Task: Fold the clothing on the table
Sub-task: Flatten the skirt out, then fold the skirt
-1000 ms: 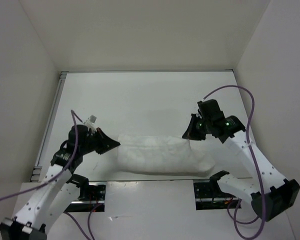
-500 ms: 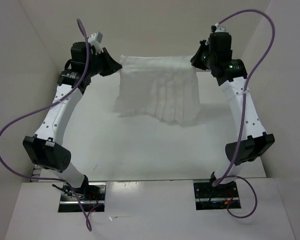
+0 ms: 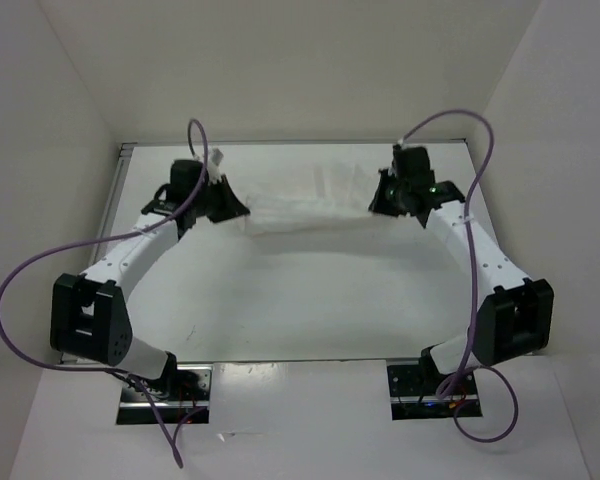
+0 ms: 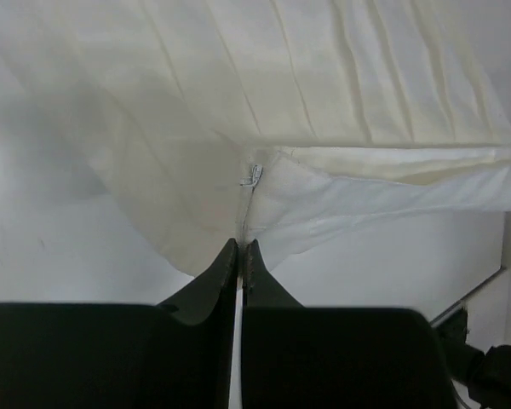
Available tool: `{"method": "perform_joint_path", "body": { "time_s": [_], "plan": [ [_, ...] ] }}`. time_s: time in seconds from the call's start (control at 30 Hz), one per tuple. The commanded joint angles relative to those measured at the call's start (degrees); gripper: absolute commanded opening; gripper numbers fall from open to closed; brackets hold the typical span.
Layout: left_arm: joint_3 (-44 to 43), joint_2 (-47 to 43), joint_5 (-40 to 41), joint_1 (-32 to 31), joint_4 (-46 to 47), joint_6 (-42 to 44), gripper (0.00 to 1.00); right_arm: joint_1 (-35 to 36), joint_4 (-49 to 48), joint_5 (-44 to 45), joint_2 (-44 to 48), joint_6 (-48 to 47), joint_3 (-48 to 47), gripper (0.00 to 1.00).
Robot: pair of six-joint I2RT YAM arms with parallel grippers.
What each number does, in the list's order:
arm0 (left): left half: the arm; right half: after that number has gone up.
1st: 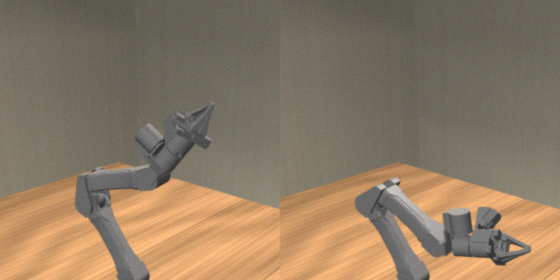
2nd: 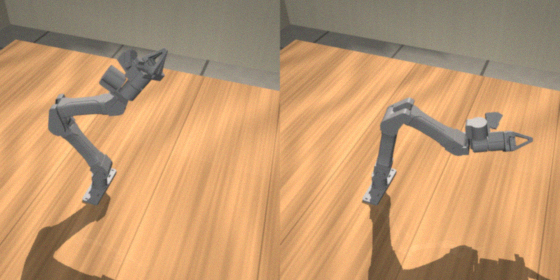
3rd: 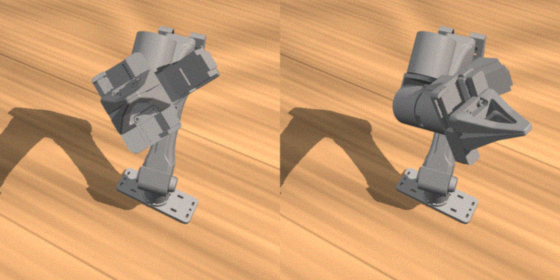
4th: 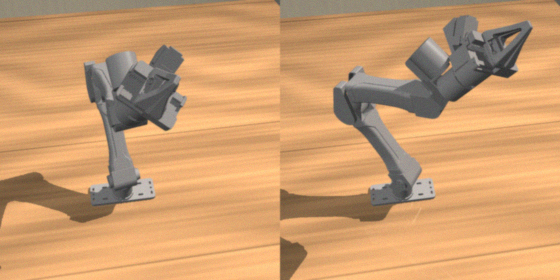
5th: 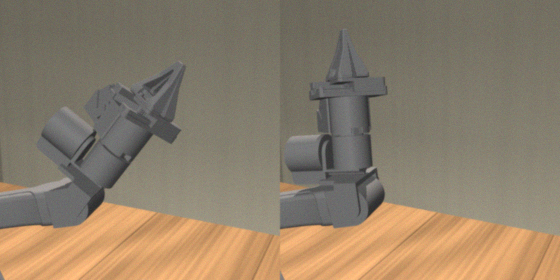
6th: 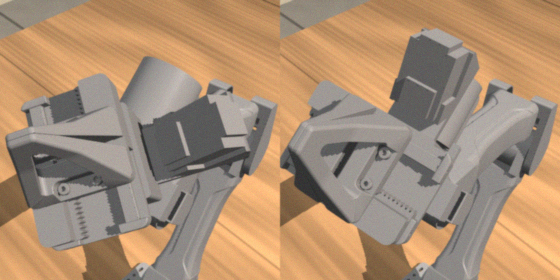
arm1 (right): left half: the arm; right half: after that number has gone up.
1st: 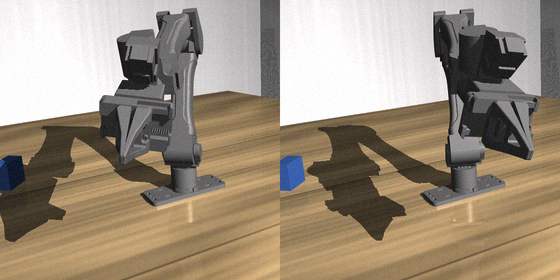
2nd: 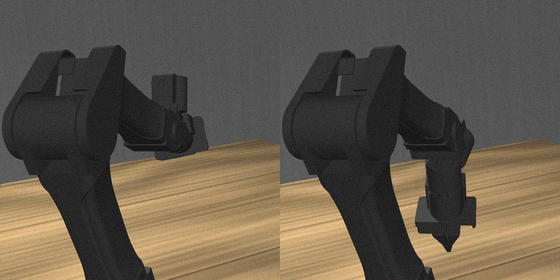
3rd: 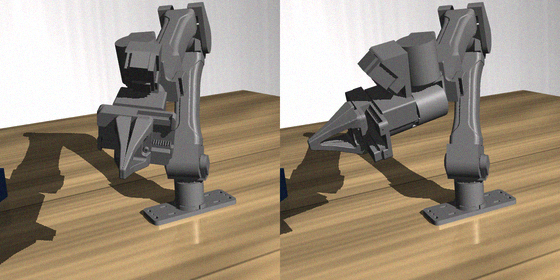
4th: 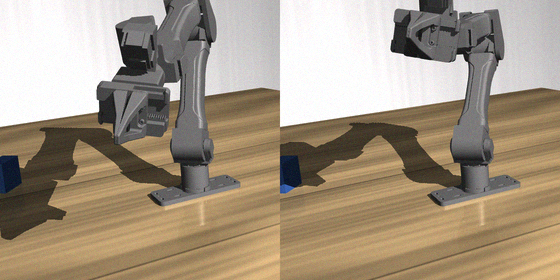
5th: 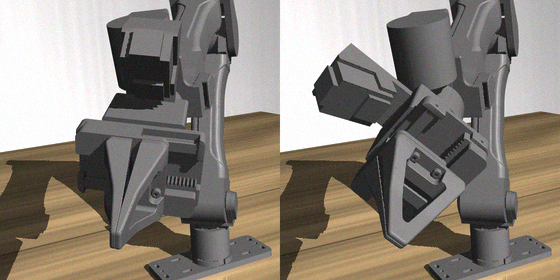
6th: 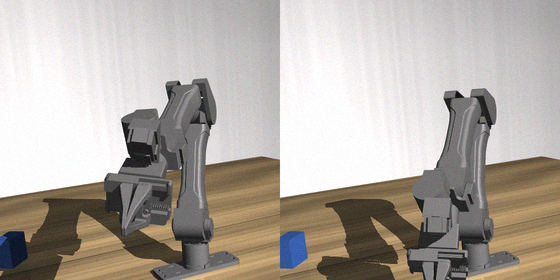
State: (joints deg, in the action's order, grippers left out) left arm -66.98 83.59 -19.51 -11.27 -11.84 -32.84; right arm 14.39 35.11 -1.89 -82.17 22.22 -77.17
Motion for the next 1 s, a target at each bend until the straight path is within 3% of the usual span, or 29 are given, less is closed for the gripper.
{"method": "perform_joint_path", "body": {
  "time_s": [0.0,0.1,0.2,0.43,0.77,0.97],
  "plan": [
    [10.0,-1.5,3.3,-4.0,5.4,-5.1,0.0,1.9,4.3,-1.3,6.8,5.2,12.3,0.03],
    [14.9,-1.5,7.6,-8.7,5.9,-9.8,0.0,4.7,7.9,-5.0,11.3,9.8,21.5,0.03],
    [17.3,-1.5,10.8,-11.6,3.0,-11.7,0.0,13.0,11.0,0.0,12.9,14.4,19.6,0.03],
    [16.2,-4.1,15.2,-15.5,-1.2,-14.7,0.0,13.0,13.6,1.4,13.4,16.2,20.7,0.03],
    [1.1,2.5,17.1,-15.5,-2.0,-11.8,0.0,6.8,19.9,15.0,10.0,16.2,13.5,0.02],
    [-6.9,10.8,17.7,-15.5,-2.5,-8.8,0.0,2.1,18.6,16.0,5.8,13.4,10.2,0.0]
  ]
}}
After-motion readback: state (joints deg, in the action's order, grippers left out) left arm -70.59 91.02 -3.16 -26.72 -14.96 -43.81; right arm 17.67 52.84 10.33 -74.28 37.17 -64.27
